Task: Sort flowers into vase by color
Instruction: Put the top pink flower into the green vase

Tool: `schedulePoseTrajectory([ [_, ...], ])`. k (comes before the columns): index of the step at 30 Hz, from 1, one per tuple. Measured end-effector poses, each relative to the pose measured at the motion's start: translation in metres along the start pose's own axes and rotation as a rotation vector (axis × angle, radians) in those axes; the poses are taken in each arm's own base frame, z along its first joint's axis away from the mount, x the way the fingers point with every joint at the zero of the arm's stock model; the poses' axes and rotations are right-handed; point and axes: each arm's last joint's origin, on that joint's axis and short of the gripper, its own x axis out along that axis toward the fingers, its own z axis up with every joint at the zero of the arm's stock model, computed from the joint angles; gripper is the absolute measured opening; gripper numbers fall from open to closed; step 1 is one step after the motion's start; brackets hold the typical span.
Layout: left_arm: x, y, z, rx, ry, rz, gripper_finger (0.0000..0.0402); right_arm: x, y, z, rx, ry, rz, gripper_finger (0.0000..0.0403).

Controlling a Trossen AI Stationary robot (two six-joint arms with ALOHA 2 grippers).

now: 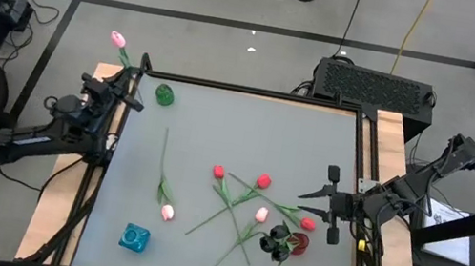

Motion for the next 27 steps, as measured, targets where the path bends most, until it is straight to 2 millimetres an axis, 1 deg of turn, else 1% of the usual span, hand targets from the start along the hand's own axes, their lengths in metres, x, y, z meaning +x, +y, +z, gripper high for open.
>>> schedulePoseTrajectory([
  [3, 0.002, 0.000, -0.005, -0.004, -0.032, -0.001, 0.0011, 0.000, 0.000, 0.000, 0.000, 0.000, 0.000, 0.0098],
  [9, 0.007, 0.000, -0.010, -0.004, -0.073, -0.081, 0.0011, 0.000, 0.000, 0.000, 0.000, 0.000, 0.000, 0.0098],
  [13, 0.014, -0.002, -0.015, 0.005, -0.053, -0.107, 0.0011, 0.000, 0.000, 0.000, 0.000, 0.000, 0.000, 0.0098],
  [18, 0.027, -0.005, -0.023, 0.033, -0.014, -0.114, 0.0011, 0.000, 0.000, 0.000, -0.001, -0.001, -0.001, 0.0098],
  [25, 0.043, -0.004, -0.019, 0.019, -0.111, -0.097, 0.0011, 0.000, 0.000, 0.000, 0.000, -0.001, -0.001, 0.0098],
  [27, 0.046, -0.003, -0.021, 0.027, -0.114, -0.086, 0.0011, 0.000, 0.000, 0.000, 0.000, -0.001, -0.001, 0.0098],
])
